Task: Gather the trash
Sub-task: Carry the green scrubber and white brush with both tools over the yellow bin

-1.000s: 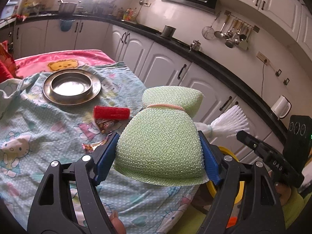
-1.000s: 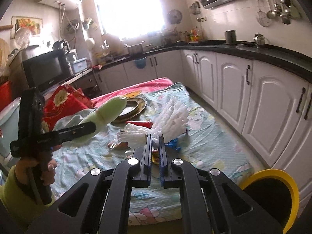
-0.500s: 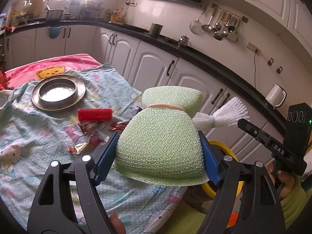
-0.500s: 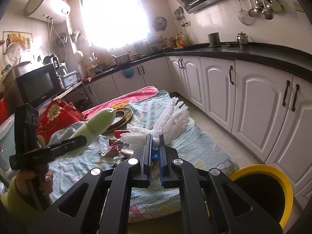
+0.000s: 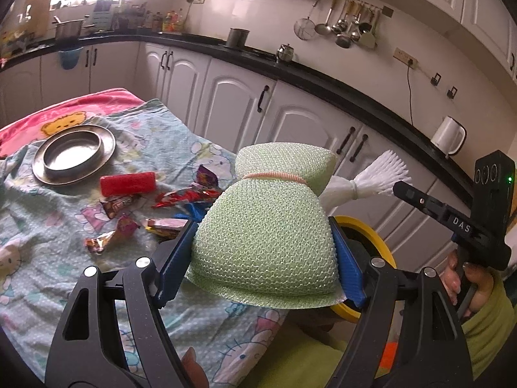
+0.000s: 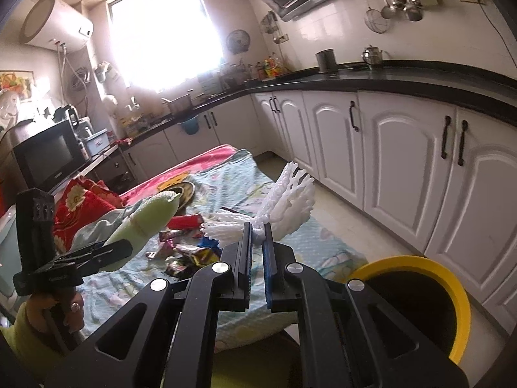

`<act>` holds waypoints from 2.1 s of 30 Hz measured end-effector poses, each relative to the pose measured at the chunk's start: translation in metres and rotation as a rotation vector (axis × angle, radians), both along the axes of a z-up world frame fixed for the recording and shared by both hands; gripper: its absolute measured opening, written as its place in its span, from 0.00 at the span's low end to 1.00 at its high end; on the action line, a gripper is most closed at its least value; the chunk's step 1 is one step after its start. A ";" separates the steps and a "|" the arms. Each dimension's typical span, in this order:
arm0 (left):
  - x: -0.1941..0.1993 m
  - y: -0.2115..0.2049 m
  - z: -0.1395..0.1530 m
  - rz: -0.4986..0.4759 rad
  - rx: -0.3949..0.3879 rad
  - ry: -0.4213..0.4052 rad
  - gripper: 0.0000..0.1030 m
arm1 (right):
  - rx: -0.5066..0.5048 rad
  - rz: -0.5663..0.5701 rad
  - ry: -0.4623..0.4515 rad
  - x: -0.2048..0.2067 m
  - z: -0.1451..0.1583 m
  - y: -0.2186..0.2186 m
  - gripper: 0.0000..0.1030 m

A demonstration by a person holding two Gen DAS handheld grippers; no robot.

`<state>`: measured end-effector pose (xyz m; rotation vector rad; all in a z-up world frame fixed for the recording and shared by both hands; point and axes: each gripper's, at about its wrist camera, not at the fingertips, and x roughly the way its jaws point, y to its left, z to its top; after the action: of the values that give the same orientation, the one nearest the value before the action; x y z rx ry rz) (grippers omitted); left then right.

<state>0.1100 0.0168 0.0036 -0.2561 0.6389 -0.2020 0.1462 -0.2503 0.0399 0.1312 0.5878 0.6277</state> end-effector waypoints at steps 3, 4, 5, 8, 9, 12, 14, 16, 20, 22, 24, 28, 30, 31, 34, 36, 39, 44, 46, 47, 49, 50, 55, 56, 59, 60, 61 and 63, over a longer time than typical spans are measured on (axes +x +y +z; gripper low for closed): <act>0.001 -0.007 -0.001 -0.018 0.009 0.002 0.67 | -0.006 -0.018 0.004 0.000 -0.002 -0.009 0.06; 0.002 -0.011 -0.001 -0.026 0.013 0.002 0.67 | -0.009 -0.026 0.004 -0.001 -0.003 -0.013 0.06; 0.003 -0.014 -0.001 -0.032 0.017 0.002 0.67 | -0.012 -0.031 0.004 -0.001 -0.004 -0.016 0.06; 0.004 -0.024 -0.002 -0.054 0.028 0.004 0.67 | -0.018 -0.052 0.007 -0.002 -0.007 -0.026 0.06; 0.005 -0.028 -0.003 -0.064 0.033 0.005 0.67 | -0.019 -0.058 0.010 -0.001 -0.007 -0.029 0.06; 0.008 -0.037 -0.005 -0.086 0.043 0.009 0.67 | -0.022 -0.080 0.018 -0.001 -0.010 -0.040 0.06; 0.008 -0.044 -0.008 -0.102 0.047 0.014 0.67 | -0.027 -0.097 0.019 -0.002 -0.012 -0.047 0.06; 0.010 -0.051 -0.011 -0.117 0.049 0.018 0.67 | -0.035 -0.116 0.019 -0.003 -0.014 -0.055 0.06; 0.014 -0.069 -0.016 -0.151 0.056 0.030 0.67 | -0.039 -0.151 0.027 -0.005 -0.019 -0.071 0.06; 0.016 -0.078 -0.019 -0.172 0.062 0.032 0.67 | -0.039 -0.169 0.033 -0.005 -0.021 -0.081 0.06; 0.018 -0.088 -0.020 -0.188 0.069 0.032 0.67 | -0.041 -0.184 0.035 -0.005 -0.023 -0.087 0.06; 0.021 -0.107 -0.024 -0.222 0.084 0.037 0.67 | -0.043 -0.213 0.037 -0.006 -0.027 -0.102 0.06; 0.022 -0.113 -0.026 -0.235 0.089 0.039 0.67 | -0.042 -0.231 0.039 -0.007 -0.029 -0.110 0.06; 0.023 -0.117 -0.028 -0.241 0.090 0.042 0.67 | -0.041 -0.238 0.040 -0.007 -0.030 -0.114 0.06; 0.024 -0.127 -0.032 -0.257 0.096 0.049 0.67 | -0.042 -0.264 0.042 -0.007 -0.032 -0.125 0.06; 0.025 -0.130 -0.034 -0.263 0.096 0.047 0.67 | -0.043 -0.282 0.043 -0.008 -0.034 -0.132 0.06; 0.026 -0.137 -0.037 -0.275 0.102 0.050 0.67 | -0.043 -0.307 0.046 -0.008 -0.037 -0.142 0.06; 0.025 -0.149 -0.042 -0.295 0.116 0.059 0.67 | -0.039 -0.334 0.055 -0.009 -0.041 -0.152 0.06; 0.025 -0.154 -0.045 -0.306 0.127 0.063 0.67 | -0.038 -0.340 0.057 -0.008 -0.043 -0.155 0.06; 0.025 -0.157 -0.046 -0.311 0.132 0.065 0.67 | -0.039 -0.341 0.058 -0.008 -0.043 -0.155 0.06; 0.025 -0.162 -0.049 -0.324 0.141 0.071 0.67 | -0.043 -0.349 0.057 -0.008 -0.045 -0.158 0.06; 0.025 -0.164 -0.050 -0.330 0.145 0.073 0.67 | -0.044 -0.351 0.057 -0.007 -0.045 -0.159 0.06; 0.027 -0.176 -0.058 -0.360 0.167 0.091 0.68 | -0.042 -0.364 0.066 -0.006 -0.048 -0.166 0.06; 0.027 -0.179 -0.059 -0.366 0.170 0.095 0.68 | -0.042 -0.366 0.070 -0.005 -0.049 -0.167 0.06; 0.027 -0.186 -0.065 -0.381 0.181 0.106 0.68 | -0.041 -0.373 0.082 -0.005 -0.053 -0.171 0.06; 0.027 -0.188 -0.066 -0.386 0.184 0.110 0.68 | -0.042 -0.375 0.087 -0.004 -0.054 -0.172 0.06; 0.027 -0.191 -0.069 -0.392 0.189 0.115 0.68 | -0.042 -0.377 0.091 -0.004 -0.056 -0.172 0.06; 0.028 -0.195 -0.072 -0.400 0.195 0.123 0.68 | -0.041 -0.380 0.101 -0.002 -0.059 -0.174 0.06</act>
<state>0.1375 -0.1780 -0.0685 0.0513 0.8231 -0.5079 0.1445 -0.4240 -0.0186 0.2309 0.6523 0.2416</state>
